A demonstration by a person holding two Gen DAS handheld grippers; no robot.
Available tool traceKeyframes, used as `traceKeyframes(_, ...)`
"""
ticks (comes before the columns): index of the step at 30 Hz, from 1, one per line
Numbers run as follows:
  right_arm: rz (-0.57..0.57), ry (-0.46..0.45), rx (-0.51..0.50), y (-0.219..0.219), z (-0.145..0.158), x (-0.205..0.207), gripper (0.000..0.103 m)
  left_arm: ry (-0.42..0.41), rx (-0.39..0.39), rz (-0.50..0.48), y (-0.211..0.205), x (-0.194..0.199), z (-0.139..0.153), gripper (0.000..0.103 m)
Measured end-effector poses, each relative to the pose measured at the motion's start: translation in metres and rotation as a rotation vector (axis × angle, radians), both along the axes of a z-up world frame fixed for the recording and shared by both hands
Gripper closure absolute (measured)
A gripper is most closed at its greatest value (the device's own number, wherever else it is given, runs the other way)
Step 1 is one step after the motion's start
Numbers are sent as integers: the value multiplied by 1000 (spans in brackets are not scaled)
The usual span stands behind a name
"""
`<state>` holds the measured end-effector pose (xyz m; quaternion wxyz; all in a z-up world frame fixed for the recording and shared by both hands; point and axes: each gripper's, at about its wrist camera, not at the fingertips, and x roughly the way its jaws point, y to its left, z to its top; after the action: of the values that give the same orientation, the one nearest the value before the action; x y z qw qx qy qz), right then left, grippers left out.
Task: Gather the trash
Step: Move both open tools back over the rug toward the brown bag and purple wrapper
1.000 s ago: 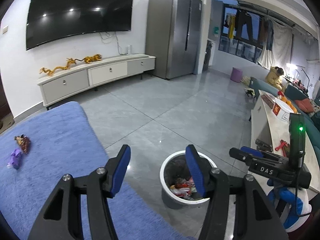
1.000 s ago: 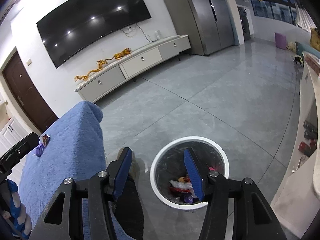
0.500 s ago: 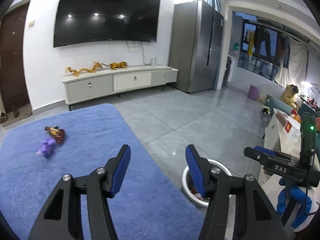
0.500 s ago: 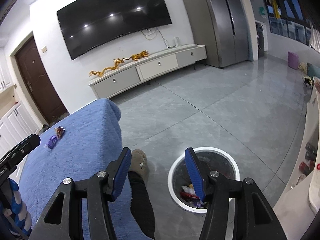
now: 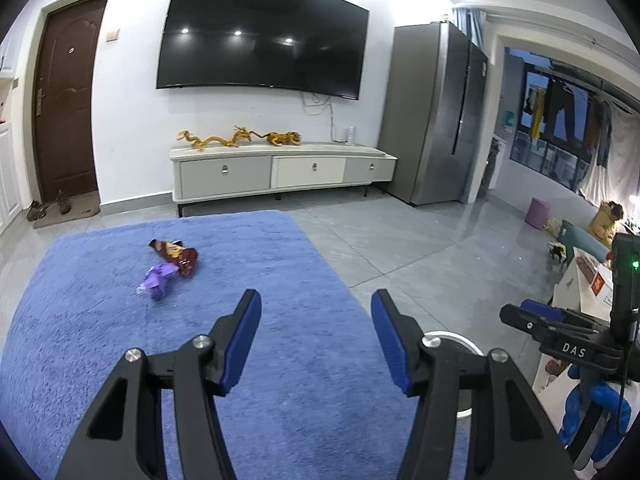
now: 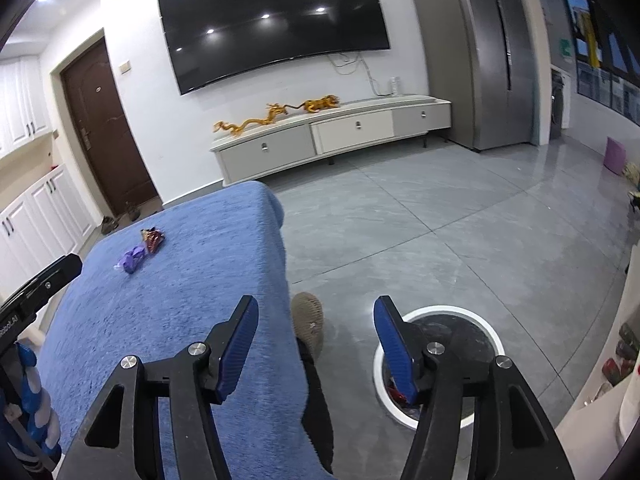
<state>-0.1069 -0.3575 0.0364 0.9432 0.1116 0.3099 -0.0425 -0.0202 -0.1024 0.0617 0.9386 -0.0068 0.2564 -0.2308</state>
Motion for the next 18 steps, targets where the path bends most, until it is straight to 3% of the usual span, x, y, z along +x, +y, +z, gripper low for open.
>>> traceKeyframes(18, 114, 64, -5, 50, -17, 52, 44, 87, 12, 73, 40, 39, -34, 47)
